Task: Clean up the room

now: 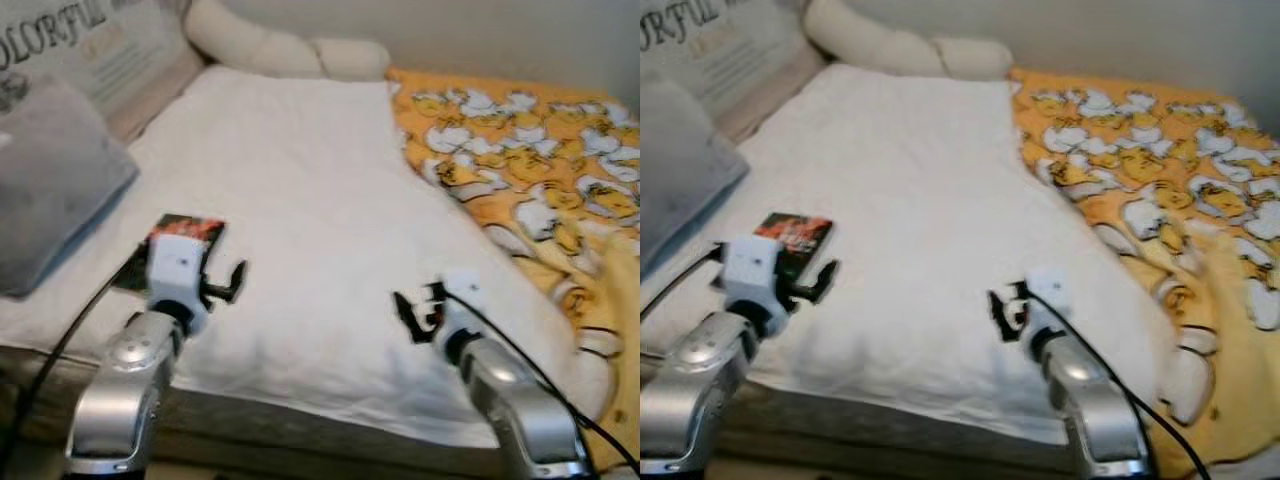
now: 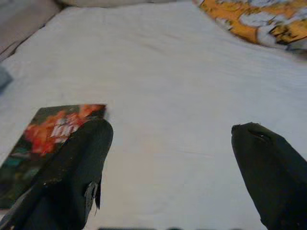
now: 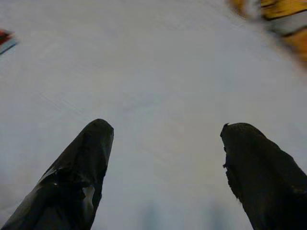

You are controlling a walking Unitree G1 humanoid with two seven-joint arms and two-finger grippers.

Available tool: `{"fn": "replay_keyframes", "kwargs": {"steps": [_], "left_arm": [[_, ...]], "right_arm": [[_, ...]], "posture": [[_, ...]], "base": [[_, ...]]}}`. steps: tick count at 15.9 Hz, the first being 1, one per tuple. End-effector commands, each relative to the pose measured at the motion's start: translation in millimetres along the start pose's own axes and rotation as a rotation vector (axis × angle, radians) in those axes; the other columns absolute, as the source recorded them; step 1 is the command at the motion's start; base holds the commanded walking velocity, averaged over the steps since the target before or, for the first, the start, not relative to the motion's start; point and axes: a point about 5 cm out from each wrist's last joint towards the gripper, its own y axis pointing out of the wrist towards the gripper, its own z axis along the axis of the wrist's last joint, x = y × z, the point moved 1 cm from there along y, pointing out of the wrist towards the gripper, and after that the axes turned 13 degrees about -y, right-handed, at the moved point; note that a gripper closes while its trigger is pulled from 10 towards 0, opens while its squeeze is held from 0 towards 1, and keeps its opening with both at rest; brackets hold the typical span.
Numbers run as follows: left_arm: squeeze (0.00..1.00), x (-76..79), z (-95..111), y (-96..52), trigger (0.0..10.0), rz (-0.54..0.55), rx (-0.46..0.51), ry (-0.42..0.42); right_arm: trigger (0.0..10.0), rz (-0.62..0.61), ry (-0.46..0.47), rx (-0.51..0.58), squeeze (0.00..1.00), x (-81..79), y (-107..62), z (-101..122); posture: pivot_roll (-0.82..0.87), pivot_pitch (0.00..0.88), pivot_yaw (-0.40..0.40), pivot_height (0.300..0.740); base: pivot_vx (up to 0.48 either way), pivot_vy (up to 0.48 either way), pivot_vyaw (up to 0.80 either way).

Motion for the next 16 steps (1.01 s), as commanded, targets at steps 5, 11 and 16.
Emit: {"fn": "replay_keyframes", "kwargs": {"steps": [5, 11, 16], "left_arm": [[1.0, -3.4, 4.5, 0.1, 10.0, 0.017, 0.011, -0.024], [1.0, -0.9, -0.7, 1.2, 10.0, 0.005, -0.008, -0.015], [1.0, -1.9, -1.8, 2.0, 10.0, 0.0, -0.013, -0.016]], "right_arm": [[10.0, -0.01, -0.01, -0.005, 0.0, 0.7, 3.5, 1.9], [10.0, -0.03, -0.018, -0.016, 0.0, 5.2, 6.6, 0.8], [10.0, -0.034, -0.02, -0.021, 0.0, 4.4, 7.8, 0.3]], "posture": [[-0.09, 0.0, -0.041, 0.74], [-0.1, 0.0, -0.023, 0.74], [-0.1, 0.0, -0.022, 0.74]], "base": [[0.0, -0.357, 0.0], [0.0, -0.346, 0.0], [0.0, -0.277, 0.0]]}}
